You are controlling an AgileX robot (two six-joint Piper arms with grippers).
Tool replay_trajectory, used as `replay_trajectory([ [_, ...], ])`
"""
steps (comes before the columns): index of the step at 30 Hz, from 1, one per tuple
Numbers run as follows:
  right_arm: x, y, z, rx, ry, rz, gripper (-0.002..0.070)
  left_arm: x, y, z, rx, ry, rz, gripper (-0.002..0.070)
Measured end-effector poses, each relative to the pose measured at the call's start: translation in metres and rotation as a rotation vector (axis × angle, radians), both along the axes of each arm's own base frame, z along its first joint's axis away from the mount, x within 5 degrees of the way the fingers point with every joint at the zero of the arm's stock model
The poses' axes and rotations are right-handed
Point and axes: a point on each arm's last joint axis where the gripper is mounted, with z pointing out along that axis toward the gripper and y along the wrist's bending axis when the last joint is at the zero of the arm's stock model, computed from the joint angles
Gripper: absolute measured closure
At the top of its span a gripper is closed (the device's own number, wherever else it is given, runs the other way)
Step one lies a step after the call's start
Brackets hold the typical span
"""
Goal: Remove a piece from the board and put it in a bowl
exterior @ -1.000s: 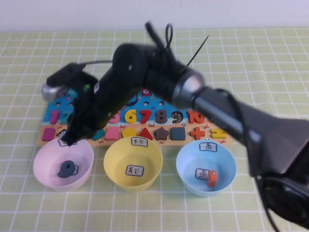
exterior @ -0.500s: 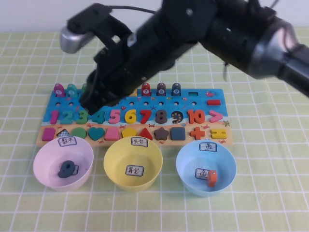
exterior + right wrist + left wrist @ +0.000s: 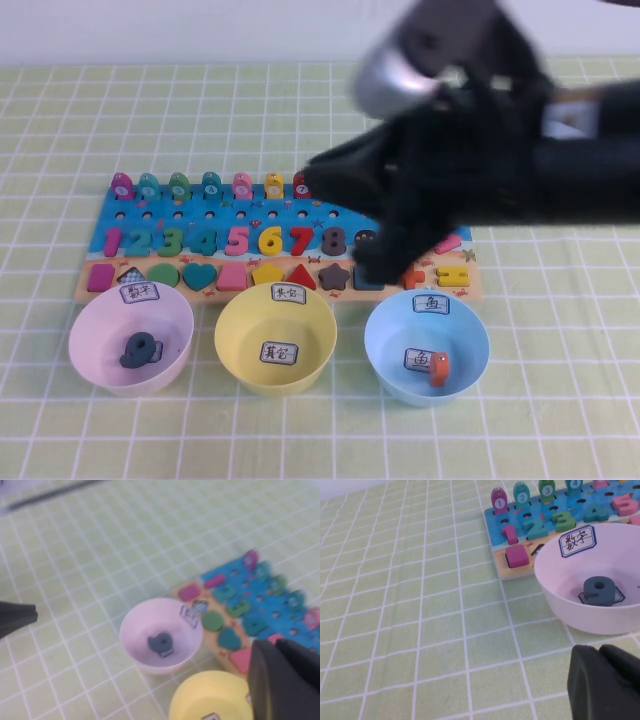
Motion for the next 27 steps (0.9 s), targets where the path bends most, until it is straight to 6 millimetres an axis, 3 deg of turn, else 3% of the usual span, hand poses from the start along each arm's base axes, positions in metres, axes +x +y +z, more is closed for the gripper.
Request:
replay_trajectory([
  [4, -0.031, -0.035, 0.004, 0.08, -0.078, -0.051, 0.0692, 0.0, 0.0, 0.0, 0.0, 0.0, 0.0, 0.068],
  [10, -0.057, -0.064, -0.015, 0.104, -0.104, -0.087, 0.0693, 0.0, 0.0, 0.0, 0.0, 0.0, 0.0, 0.068],
  [27, -0.072, -0.075, -0.028, 0.031, -0.087, -0.045, 0.0694, 0.0, 0.0, 0.0, 0.0, 0.0, 0.0, 0.068],
])
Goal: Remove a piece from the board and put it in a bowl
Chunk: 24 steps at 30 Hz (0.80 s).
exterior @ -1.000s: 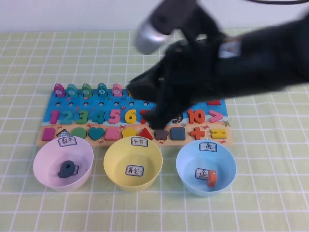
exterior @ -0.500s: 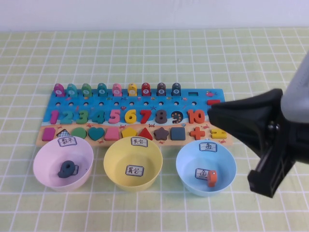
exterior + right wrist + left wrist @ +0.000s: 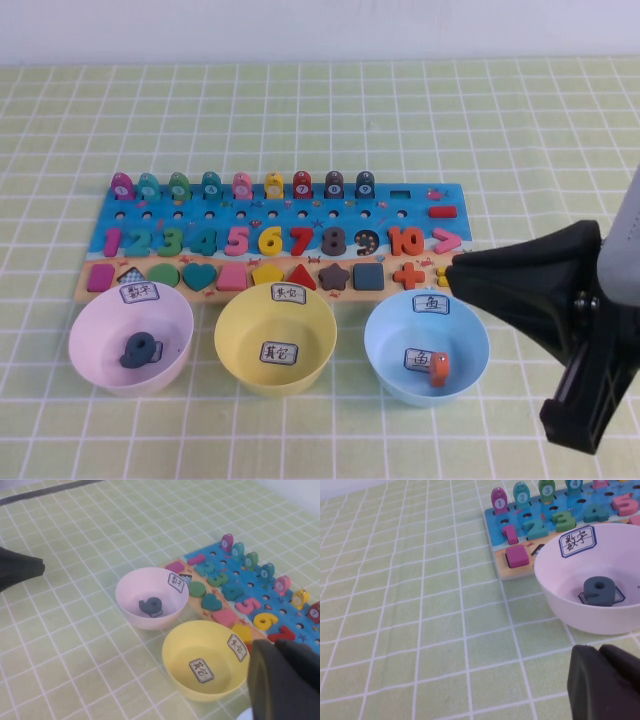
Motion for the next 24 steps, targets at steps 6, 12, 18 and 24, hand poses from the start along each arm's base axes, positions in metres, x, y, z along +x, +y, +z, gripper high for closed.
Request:
replay_trajectory([
  [6, 0.0, -0.005, -0.017, -0.047, -0.018, -0.019, 0.0694, 0.0, 0.0, 0.0, 0.0, 0.0, 0.0, 0.068],
  [12, -0.007, -0.02, -0.038, -0.01, -0.099, -0.088, 0.0694, 0.0, 0.0, 0.0, 0.0, 0.0, 0.0, 0.068],
  [18, -0.013, -0.036, -0.062, 0.046, -0.169, -0.167, 0.0694, 0.0, 0.0, 0.0, 0.0, 0.0, 0.0, 0.068],
  [24, -0.013, -0.067, -0.077, 0.123, -0.233, -0.365, 0.0694, 0.0, 0.0, 0.0, 0.0, 0.0, 0.0, 0.068],
])
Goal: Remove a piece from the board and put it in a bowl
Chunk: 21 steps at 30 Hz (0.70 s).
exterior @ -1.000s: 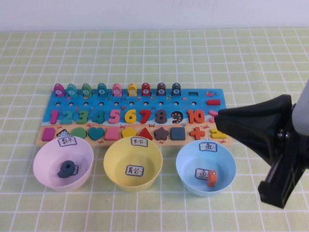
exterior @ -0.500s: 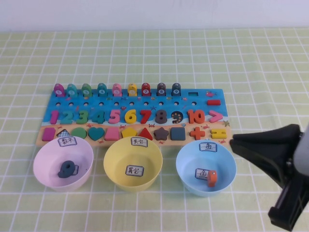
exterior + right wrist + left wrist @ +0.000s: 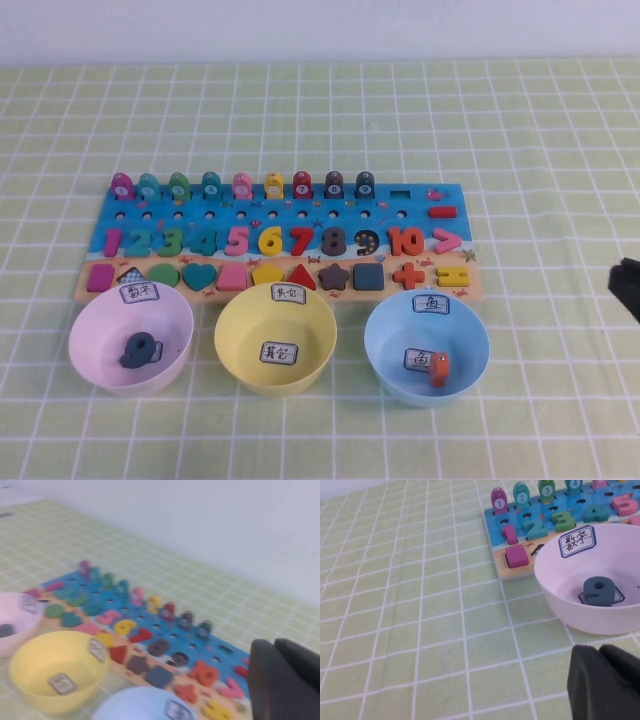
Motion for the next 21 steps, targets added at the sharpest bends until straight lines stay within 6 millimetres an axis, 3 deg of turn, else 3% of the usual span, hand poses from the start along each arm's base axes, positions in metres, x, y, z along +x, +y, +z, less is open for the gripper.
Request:
replay_trajectory([
  [5, -0.01, -0.024, -0.024, -0.015, 0.046, -0.109, 0.0694, 0.0, 0.0, 0.0, 0.0, 0.0, 0.0, 0.068],
  [11, -0.026, -0.052, -0.034, 0.023, -0.027, -0.299, 0.0694, 0.0, 0.0, 0.0, 0.0, 0.0, 0.0, 0.068],
  [21, -0.052, -0.076, -0.072, 0.067, -0.122, -0.563, 0.0694, 0.0, 0.0, 0.0, 0.0, 0.0, 0.0, 0.068],
])
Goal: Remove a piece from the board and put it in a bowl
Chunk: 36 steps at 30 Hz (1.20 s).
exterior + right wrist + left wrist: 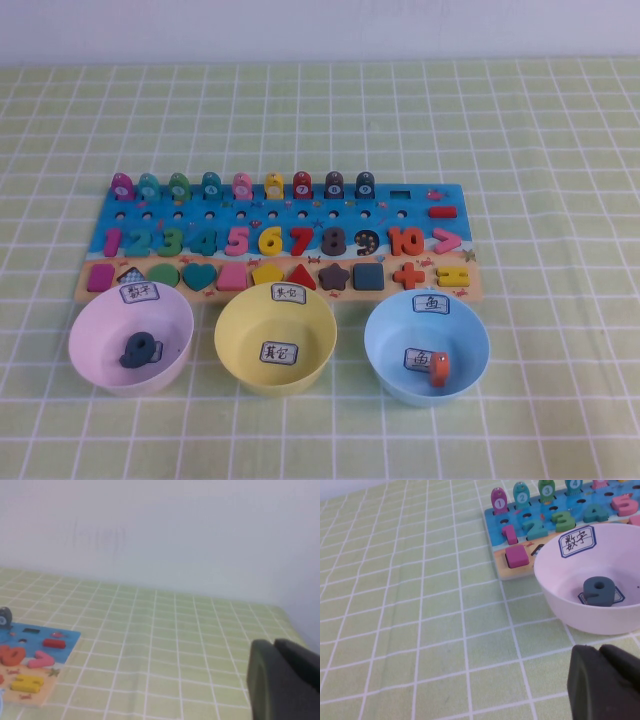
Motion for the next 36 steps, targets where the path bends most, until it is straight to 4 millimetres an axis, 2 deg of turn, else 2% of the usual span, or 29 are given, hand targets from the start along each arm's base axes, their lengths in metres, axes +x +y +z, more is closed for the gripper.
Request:
replay_trajectory([
  [8, -0.001, 0.0, -0.017, 0.044, 0.039, -0.011, 0.0692, 0.0, 0.0, 0.0, 0.0, 0.0, 0.0, 0.068],
  [13, -0.002, -0.001, -0.031, 0.175, 0.133, -0.029, 0.0693, 0.0, 0.0, 0.0, 0.0, 0.0, 0.0, 0.068],
  [20, -0.007, -0.002, -0.046, 0.18, 0.282, -0.051, 0.0693, 0.0, 0.0, 0.0, 0.0, 0.0, 0.0, 0.068],
  [36, -0.008, -0.001, -0.049, 0.149, 0.326, -0.04, 0.0694, 0.0, 0.0, 0.0, 0.0, 0.0, 0.0, 0.068],
])
